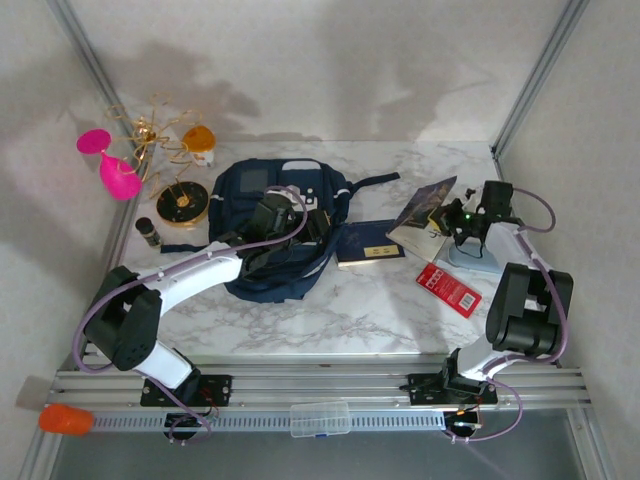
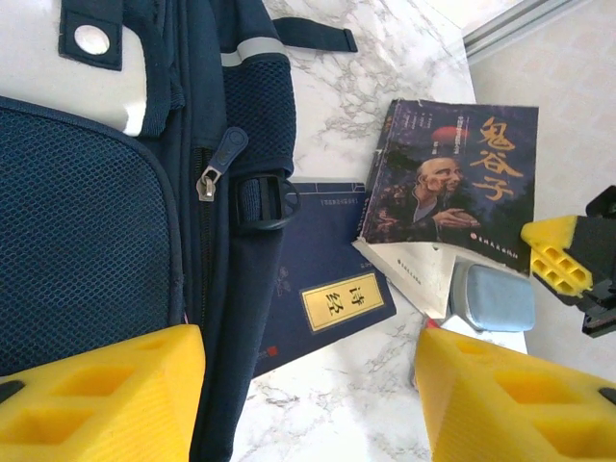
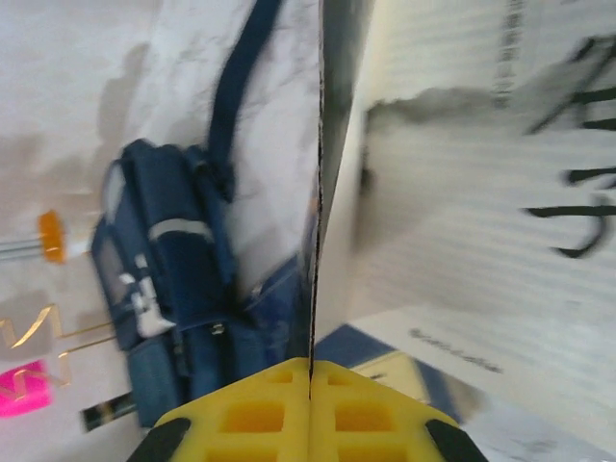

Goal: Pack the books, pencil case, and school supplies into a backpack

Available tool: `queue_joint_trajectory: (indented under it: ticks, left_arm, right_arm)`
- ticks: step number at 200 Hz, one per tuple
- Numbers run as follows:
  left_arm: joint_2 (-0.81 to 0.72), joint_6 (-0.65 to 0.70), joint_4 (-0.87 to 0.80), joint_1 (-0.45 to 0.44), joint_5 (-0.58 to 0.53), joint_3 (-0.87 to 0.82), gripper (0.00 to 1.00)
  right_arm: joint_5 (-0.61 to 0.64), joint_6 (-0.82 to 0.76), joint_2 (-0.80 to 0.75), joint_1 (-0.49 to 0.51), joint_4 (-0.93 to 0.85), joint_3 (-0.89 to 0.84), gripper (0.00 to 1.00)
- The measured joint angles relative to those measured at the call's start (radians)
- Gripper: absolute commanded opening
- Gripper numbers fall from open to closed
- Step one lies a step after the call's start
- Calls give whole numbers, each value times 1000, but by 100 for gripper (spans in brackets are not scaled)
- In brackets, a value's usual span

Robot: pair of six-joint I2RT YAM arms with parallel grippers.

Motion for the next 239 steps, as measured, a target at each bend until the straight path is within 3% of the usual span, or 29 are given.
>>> queue_joint_trajectory:
  ticks: [14,48,94,139,198,239]
  left_arm:
    - [0,-3,9,0,6,0,59]
    - [18,-13,38,-4,19,0,59]
    - [128,-44,107,-74,18,20,59]
    - [268,-52,168,-140,17,109,59]
    - [393,-51,210,-152,17,217,60]
    - [502,-21,198,-149,10,335,62]
  right_arm:
    - [68,-39,3,-8,-44,1,34]
    - [258,-108,49,-11,-130,55,54]
    - [436,-124,164,-11,-147,177,71]
    - [463,-144,345,-11,-137,299,77]
    - [360,-196,515,-8,-151,465,79]
    - [284,-290,599,70,-145,579,79]
